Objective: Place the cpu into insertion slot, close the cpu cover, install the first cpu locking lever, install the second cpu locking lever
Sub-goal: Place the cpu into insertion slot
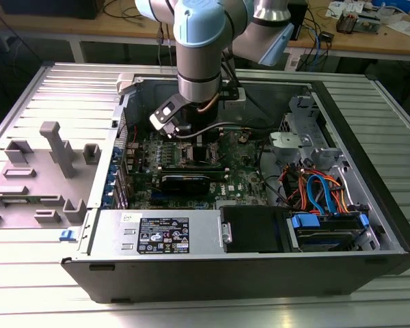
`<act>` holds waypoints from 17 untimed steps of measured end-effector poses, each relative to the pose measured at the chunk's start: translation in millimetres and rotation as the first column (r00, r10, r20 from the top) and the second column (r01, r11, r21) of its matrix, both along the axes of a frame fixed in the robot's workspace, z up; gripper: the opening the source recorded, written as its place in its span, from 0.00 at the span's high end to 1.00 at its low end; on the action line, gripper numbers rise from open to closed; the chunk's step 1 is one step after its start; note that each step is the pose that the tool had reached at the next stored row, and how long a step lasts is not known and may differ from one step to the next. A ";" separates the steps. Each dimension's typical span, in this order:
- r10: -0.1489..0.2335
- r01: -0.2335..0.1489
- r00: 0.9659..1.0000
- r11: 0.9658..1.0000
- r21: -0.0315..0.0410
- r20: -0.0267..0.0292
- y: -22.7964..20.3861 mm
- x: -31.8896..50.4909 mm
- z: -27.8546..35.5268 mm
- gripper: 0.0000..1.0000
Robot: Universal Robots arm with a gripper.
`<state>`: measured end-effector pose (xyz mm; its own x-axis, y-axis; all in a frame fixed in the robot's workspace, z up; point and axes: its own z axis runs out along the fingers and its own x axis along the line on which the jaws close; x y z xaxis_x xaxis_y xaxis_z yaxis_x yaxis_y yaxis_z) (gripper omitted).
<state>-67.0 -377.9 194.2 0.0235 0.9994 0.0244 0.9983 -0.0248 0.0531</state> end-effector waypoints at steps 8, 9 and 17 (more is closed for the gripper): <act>0.000 0.000 1.000 1.000 0.001 -0.011 0.0 0.0 23.5 0.39; 0.000 0.000 1.000 1.000 0.001 -0.012 0.0 0.0 25.9 0.39; 0.000 0.000 1.000 1.000 0.001 -0.014 0.0 0.3 27.1 0.72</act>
<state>-66.7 -377.9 221.3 0.0239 0.9994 0.0252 0.9989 -0.0249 0.0387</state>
